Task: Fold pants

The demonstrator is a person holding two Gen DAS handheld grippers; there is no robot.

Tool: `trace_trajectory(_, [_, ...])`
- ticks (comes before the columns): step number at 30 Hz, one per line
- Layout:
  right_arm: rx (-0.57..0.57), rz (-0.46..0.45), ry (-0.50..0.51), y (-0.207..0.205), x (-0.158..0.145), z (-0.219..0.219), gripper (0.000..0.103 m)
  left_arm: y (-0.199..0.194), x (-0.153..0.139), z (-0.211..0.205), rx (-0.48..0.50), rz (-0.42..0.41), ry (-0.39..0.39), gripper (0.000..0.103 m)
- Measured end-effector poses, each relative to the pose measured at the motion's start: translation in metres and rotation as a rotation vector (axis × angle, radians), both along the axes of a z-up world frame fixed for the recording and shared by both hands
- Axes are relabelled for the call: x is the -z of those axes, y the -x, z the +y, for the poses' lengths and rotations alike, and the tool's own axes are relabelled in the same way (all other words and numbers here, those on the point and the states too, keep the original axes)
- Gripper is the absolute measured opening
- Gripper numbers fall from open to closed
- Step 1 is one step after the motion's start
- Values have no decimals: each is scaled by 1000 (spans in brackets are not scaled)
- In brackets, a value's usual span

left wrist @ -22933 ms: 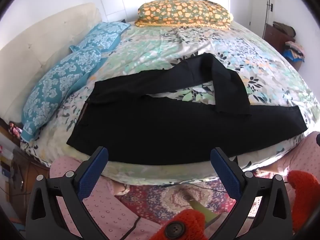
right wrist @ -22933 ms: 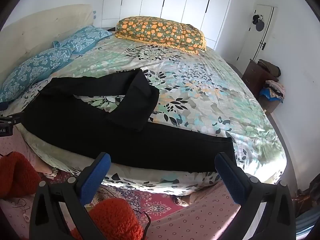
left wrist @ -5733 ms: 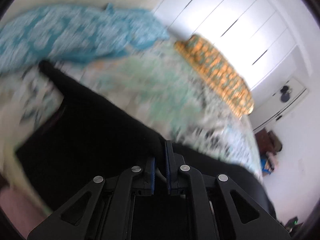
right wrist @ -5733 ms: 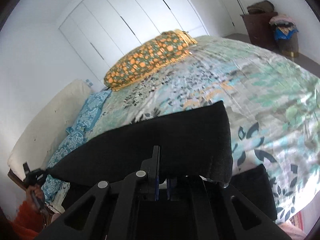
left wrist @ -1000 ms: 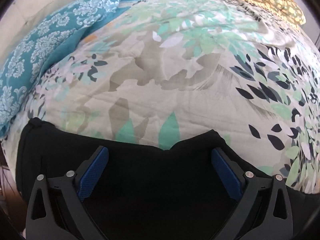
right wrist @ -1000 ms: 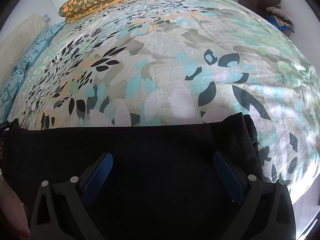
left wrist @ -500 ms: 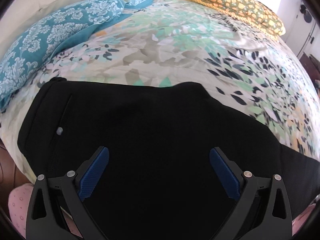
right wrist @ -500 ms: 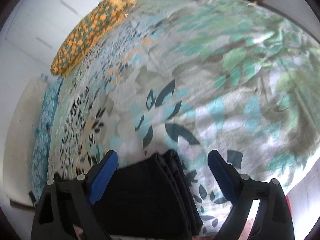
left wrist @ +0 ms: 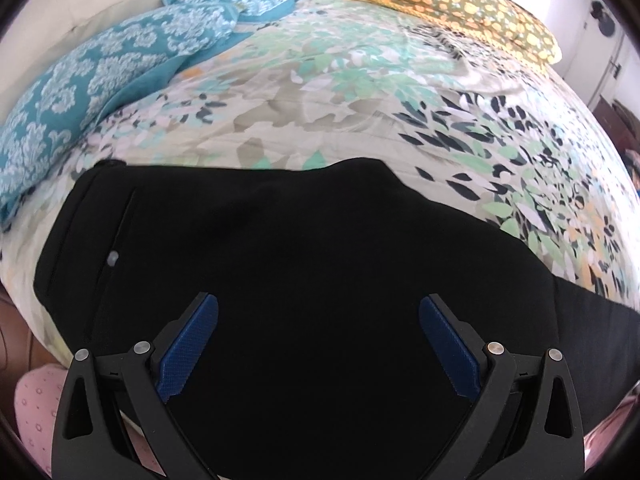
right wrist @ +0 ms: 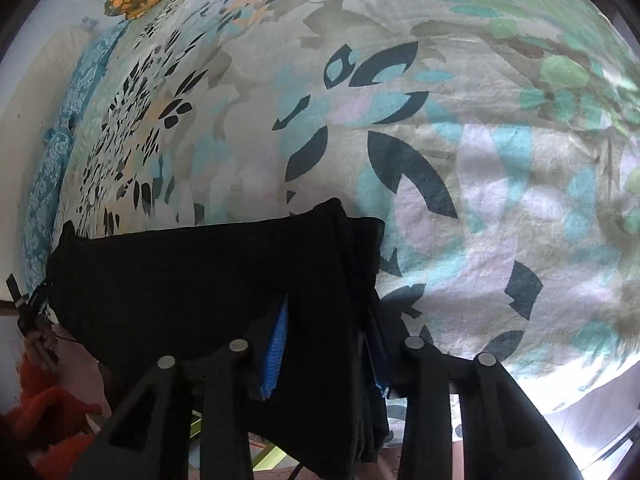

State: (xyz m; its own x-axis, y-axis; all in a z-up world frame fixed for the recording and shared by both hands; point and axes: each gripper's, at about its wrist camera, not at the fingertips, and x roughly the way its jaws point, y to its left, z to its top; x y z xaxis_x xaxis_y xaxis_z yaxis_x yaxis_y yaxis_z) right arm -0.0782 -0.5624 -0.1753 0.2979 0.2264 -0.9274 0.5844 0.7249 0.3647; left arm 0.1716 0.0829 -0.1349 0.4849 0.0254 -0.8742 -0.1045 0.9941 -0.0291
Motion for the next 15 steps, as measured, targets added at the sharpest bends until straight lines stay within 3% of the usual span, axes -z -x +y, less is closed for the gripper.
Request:
trace_trajectory(3, [5, -57, -23, 0, -18, 9, 15, 0, 0, 7, -25, -3, 17, 101])
trace_trajectory(9, [39, -338, -230, -5, -64, 58, 15, 1, 4, 23, -74, -8, 61, 101])
trace_trajectory(15, [-35, -514, -476, -85, -79, 158, 15, 3, 3, 38, -126, -22, 126, 101])
